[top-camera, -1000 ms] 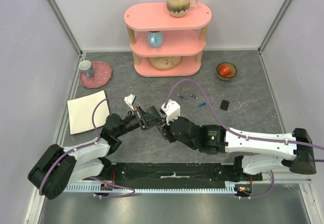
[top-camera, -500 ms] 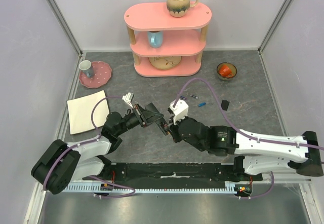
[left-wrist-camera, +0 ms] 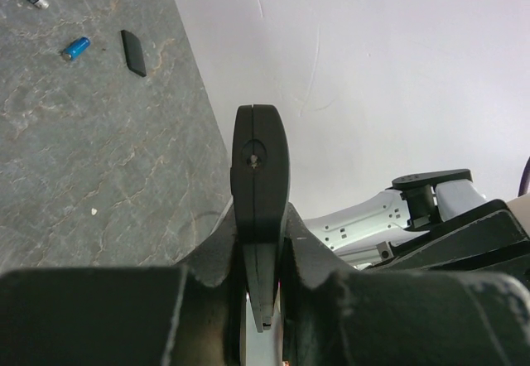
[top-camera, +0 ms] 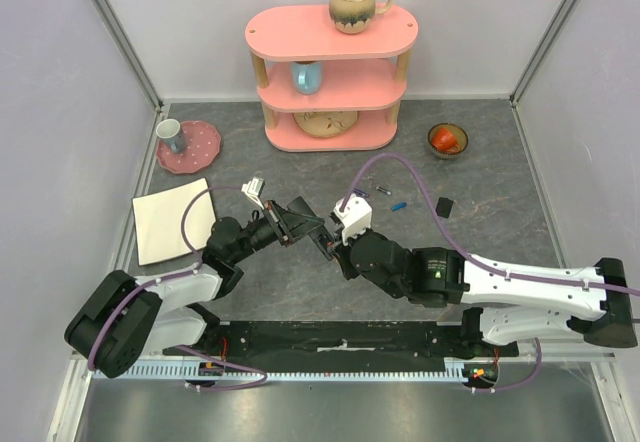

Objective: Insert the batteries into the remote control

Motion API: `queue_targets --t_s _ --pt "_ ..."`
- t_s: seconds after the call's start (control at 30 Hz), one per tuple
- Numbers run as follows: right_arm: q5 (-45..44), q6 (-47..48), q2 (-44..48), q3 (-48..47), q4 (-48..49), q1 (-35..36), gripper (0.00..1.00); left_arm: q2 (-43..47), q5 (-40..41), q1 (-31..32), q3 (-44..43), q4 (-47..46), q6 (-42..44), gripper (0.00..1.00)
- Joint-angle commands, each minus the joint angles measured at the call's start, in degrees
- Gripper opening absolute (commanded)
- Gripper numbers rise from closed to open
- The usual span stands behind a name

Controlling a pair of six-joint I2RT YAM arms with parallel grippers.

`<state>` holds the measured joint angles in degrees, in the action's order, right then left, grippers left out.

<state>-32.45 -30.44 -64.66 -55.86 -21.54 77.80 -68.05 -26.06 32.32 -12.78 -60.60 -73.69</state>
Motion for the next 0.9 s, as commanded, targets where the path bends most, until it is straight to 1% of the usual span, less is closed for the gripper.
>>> queue_targets --t_s 0.0,0.23,0.6,0.87 --pt "-2.0 0.6 -0.6 -1.1 2.1 0.2 0.0 0.0 -1.3 -0.1 -2.3 -2.8 -1.3 0.02" --pt "-3.1 2.1 -3.6 -2.8 3.6 -0.2 0.0 0.4 -1.6 0.0 -1.6 -2.7 -1.7 0.02" --pt "-3.6 2.9 -4.2 -2.9 6.6 -2.9 0.0 0.3 -2.2 0.0 -1.6 -3.0 -1.8 0.02" --pt "-1.5 2.9 -5.2 -1.7 8.9 -3.6 0.0 -0.2 -2.3 0.0 -1.8 -3.6 -2.2 0.02"
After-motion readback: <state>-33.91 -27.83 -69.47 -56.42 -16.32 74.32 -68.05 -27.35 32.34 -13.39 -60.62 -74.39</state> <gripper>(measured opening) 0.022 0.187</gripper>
